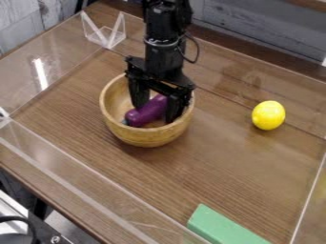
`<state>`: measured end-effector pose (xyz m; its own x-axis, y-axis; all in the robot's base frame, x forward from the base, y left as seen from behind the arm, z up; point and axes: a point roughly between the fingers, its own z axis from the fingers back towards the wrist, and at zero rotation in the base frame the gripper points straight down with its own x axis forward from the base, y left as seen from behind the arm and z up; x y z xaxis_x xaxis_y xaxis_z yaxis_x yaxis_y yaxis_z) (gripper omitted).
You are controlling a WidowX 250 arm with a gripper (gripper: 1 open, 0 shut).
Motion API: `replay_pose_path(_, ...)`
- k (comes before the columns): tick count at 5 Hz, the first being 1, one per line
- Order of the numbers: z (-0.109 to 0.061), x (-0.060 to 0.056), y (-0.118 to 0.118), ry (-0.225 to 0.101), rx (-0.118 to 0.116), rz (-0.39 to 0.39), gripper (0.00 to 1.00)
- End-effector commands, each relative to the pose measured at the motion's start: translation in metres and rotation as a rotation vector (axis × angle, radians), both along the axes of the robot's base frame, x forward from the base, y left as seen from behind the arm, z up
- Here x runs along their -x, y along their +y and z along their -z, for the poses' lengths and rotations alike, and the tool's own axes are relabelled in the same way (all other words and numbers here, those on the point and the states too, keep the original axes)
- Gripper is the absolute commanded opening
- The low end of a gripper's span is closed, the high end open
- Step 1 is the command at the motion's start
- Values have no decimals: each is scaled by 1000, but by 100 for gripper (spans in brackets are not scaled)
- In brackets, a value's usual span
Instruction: Remove the purple eggplant from inside the brown bowl and put it on the table
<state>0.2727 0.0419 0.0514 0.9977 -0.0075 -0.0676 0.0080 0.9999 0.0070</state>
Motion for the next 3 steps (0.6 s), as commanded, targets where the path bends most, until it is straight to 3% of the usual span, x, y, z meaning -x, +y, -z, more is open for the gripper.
replay_pose_path(1, 0, -4, 2, -21, -2, 2, 100)
replay_pose_path(3, 8, -5, 1, -18, 0, -5, 100)
